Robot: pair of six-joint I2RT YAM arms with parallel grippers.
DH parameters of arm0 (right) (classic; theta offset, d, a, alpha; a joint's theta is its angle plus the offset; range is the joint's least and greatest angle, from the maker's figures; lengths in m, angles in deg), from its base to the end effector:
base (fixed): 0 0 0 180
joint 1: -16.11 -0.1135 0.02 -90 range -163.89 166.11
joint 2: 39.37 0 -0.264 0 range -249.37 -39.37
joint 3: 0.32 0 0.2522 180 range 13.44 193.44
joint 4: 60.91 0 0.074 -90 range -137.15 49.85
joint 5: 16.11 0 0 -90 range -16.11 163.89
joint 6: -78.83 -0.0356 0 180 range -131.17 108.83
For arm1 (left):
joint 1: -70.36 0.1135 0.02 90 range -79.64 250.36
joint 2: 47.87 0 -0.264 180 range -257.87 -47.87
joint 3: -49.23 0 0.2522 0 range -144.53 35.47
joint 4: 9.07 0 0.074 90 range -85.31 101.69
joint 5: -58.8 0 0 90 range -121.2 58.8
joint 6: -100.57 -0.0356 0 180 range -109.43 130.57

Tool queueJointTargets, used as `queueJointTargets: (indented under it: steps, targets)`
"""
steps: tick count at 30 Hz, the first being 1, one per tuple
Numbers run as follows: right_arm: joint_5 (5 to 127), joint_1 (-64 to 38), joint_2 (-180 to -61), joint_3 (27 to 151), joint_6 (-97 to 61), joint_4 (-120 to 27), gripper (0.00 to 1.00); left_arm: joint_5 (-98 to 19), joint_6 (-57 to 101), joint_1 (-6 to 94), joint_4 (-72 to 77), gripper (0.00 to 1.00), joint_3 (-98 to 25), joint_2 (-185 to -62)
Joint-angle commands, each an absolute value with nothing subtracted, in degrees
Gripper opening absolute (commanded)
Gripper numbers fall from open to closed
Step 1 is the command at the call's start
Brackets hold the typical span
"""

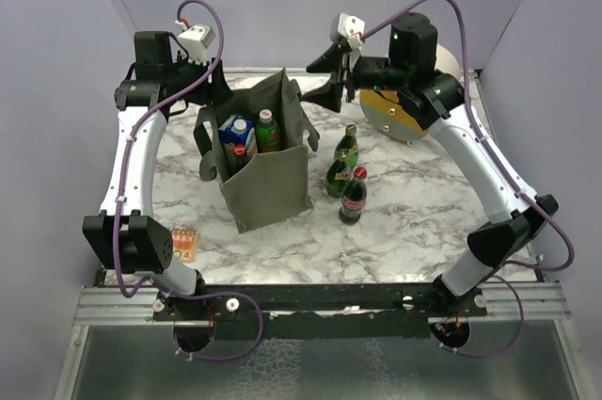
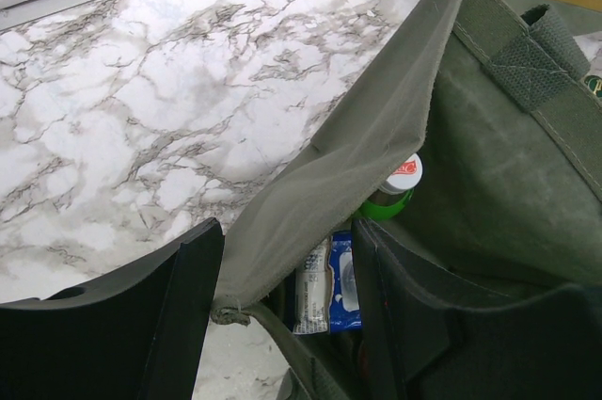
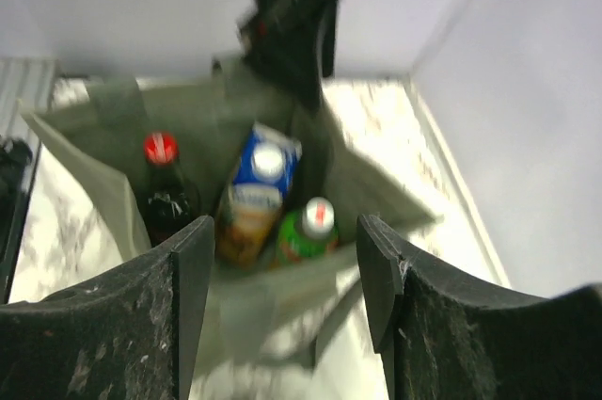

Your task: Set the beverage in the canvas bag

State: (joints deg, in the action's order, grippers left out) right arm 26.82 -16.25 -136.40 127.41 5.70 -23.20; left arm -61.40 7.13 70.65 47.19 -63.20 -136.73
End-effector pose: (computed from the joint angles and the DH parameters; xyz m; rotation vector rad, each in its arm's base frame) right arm 0.2958 0.2183 0.4923 -1.2403 1.2110 0.8909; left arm 0.3342 -0.0162 0.4217 0.3630 2.0668 -0.5229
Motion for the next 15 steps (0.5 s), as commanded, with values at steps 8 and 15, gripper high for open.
queueJointTargets:
  steps: [8,15]
  targets:
    - [41.19,-10.62,-121.12,107.06,10.40,-7.09,0.61,-63.64,7.76,70.36,46.49,0.59,-64.82,-136.46]
    - [45.35,-9.74,-117.21,98.09,9.97,-5.57,0.61,-63.46,7.67,70.36,46.38,0.59,-64.38,-136.08]
